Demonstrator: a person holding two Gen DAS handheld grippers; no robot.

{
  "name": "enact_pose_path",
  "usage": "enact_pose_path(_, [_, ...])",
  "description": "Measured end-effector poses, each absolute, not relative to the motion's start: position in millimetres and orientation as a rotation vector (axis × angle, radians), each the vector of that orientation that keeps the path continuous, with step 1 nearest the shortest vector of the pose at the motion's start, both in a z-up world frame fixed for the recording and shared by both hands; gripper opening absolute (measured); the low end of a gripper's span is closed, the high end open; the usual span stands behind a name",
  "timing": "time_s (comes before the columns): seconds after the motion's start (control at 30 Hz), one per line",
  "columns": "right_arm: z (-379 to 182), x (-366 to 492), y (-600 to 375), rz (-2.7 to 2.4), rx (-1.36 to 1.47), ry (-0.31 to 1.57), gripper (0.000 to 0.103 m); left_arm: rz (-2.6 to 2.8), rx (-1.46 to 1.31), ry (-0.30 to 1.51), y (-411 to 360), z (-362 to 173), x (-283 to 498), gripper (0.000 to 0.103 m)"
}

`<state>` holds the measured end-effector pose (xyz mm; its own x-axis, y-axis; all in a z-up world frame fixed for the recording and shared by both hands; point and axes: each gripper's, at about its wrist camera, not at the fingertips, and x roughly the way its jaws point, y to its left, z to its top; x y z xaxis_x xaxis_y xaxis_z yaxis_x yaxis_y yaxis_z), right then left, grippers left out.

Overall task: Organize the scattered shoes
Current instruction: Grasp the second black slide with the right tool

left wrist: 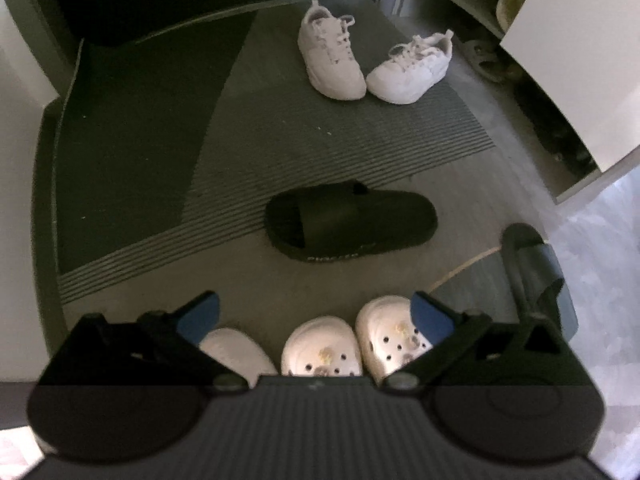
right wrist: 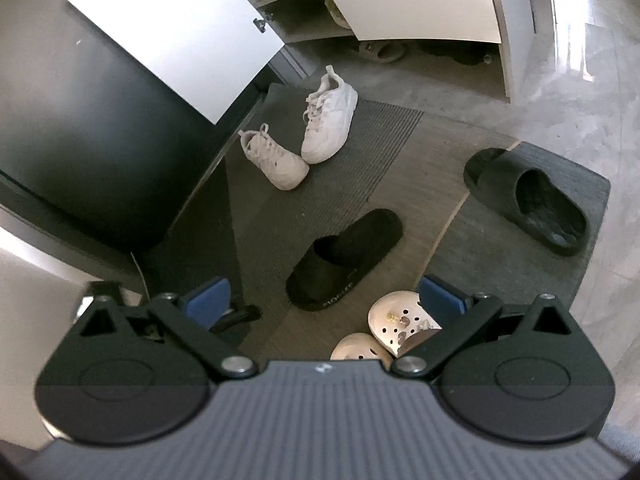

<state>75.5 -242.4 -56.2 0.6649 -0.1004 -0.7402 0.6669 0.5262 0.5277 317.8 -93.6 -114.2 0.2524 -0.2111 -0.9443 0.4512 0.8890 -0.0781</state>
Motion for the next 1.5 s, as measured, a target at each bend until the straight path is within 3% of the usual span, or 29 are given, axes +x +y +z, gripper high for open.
enact_pose_path(0.33, [-49, 75, -222, -0.455, 0.839, 0.702, 0.103, -0.437, 0.230, 1.155, -58, -55, 278, 0.102])
enact_pose_path(0.83, [-60, 100, -221, -0.423, 0.697, 0.850, 0.103, -0.420, 0.297, 1.112, -37, -31, 220, 0.102])
enact_pose_path(1.13, [-71, 191, -238, -0.296, 0.526, 0.690, 0.103, -0.454, 0.273, 1.090, -18, -19, 204, 0.102])
enact_pose_path(1.27, [-81, 241, -246, -0.208, 0.442, 0.612, 0.100, -0.480, 0.153, 1.161, -4, -17, 217, 0.102])
enact_pose_path(1.4, [-114, 267, -247, -0.078, 0.288, 0.536, 0.099, -0.434, 0.124, 1.119, 13, -12, 226, 0.103])
enact_pose_path(1.5, [-155, 293, -243, 0.069, 0.167, 0.653, 0.099, -0.372, 0.089, 1.133, 28, -16, 235, 0.103])
